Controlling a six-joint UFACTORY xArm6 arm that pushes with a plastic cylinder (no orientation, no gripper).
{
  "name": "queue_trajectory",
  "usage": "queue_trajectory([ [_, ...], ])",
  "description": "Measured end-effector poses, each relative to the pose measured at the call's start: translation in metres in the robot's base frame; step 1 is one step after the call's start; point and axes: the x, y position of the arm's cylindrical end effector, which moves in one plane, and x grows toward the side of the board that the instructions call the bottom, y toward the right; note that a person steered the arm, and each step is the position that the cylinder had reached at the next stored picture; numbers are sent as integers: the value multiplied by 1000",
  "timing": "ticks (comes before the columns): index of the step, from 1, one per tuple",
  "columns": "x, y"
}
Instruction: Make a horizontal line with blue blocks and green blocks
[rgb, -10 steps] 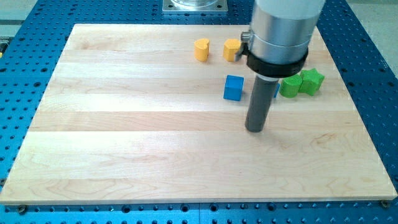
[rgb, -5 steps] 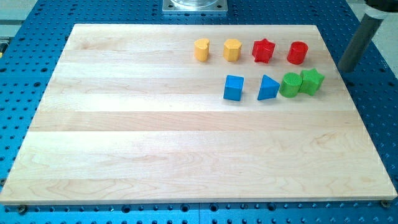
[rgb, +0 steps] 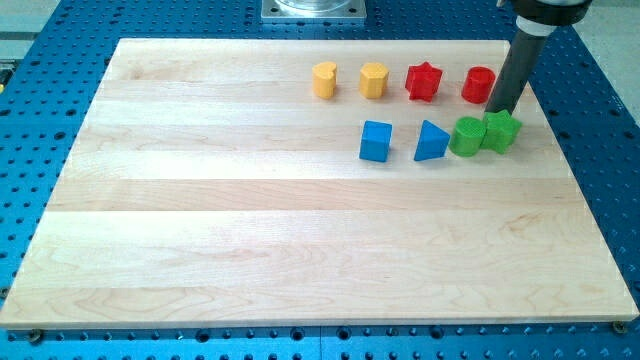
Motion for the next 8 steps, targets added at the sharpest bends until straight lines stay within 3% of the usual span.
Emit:
queue_trajectory([
  [5,23,0],
  [6,21,25],
  [8,12,-8],
])
